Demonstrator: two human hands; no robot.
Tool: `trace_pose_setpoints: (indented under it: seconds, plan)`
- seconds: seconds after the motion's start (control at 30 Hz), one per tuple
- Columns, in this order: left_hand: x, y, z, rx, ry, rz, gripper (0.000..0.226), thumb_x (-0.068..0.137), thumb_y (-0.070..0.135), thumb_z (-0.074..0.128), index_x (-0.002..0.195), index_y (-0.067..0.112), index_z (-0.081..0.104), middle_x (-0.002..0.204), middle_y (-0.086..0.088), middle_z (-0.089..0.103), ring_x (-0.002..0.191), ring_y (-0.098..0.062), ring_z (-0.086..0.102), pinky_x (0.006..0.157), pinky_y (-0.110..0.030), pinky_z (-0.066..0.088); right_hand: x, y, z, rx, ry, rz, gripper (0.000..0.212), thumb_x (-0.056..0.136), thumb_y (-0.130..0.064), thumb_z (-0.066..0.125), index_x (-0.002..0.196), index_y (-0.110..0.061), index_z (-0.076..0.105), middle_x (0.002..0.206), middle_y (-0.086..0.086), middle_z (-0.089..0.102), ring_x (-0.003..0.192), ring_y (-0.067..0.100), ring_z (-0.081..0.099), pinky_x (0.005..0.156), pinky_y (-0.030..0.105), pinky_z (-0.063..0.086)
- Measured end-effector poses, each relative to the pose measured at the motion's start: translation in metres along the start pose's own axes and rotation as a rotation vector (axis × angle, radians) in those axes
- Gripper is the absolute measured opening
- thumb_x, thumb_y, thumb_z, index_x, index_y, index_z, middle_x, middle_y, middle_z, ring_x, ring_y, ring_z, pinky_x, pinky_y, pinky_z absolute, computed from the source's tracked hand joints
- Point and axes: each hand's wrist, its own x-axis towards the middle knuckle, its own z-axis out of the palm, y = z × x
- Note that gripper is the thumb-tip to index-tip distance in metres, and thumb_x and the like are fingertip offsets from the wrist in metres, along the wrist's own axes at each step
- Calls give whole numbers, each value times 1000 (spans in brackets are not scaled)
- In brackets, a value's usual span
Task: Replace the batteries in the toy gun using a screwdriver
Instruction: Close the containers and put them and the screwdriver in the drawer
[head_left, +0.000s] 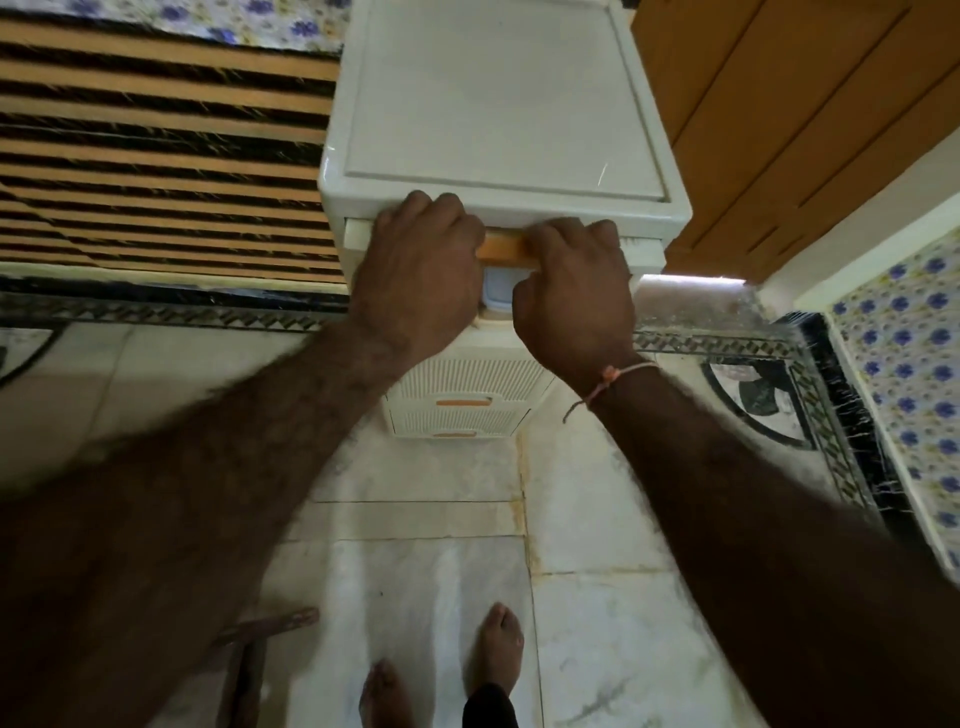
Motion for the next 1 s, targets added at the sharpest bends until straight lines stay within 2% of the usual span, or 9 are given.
trace_pose_setpoints:
  seconds: [0.13,0.2,0.27,0.47,0.53,0.67,0.9,1.0]
  plan:
    - [0,4,-7,-27,-61,-47,30,87,17,50,110,9,68,107,-12,66,103,-34,54,91,-49,43,10,0,-4,43,-87,40,39,76,-33,49,104,-13,67,105,7,64,96,28,51,84,41,47]
    - [-2,7,-10,-38,-97,-62,30,90,17,53,117,11,66,113,-9,66,108,-32,52,94,-49,40,14,-1,-5,37,-107,49,43,77,-43,45,97,-14,69,96,6,65,91,28,54,84,41,47]
    - [-6,10,-15,-14,-139,-55,29,92,19,53,118,13,66,114,-7,66,110,-30,51,94,-48,38,12,-4,-7,66,-125,60,41,78,-44,43,86,-13,68,86,5,63,85,26,53,80,39,47]
    - [-47,24,-22,28,-141,-9,32,93,28,39,97,14,67,91,-4,64,93,-27,51,78,-44,38,-37,-15,-12,32,-96,43,22,88,-30,45,72,-17,48,69,1,47,68,19,45,61,36,41]
    - [-62,31,-22,80,-142,-2,37,91,30,34,91,12,66,84,-6,62,86,-27,51,74,-43,38,-54,-20,-11,-24,-48,37,20,87,-28,46,71,-18,46,67,0,44,64,18,42,57,36,40]
    - [-81,43,-24,67,-92,-9,33,91,28,36,83,12,62,76,-6,59,78,-27,49,70,-42,35,-71,-26,-13,-87,-26,72,24,88,-30,43,67,-19,44,62,-3,42,57,16,41,50,32,38]
    - [-104,49,-15,101,-139,0,30,90,28,40,79,12,63,75,-6,58,76,-27,50,70,-42,36,-102,-28,-1,-102,-30,89,22,89,-24,47,68,-17,46,63,0,43,59,18,39,54,37,38]
    - [-96,54,-26,71,-107,-29,32,87,26,37,74,11,62,70,-7,58,72,-29,52,69,-42,39,-95,-30,-10,-120,23,75,28,89,-24,48,62,-19,41,57,-1,41,54,17,38,48,31,32]
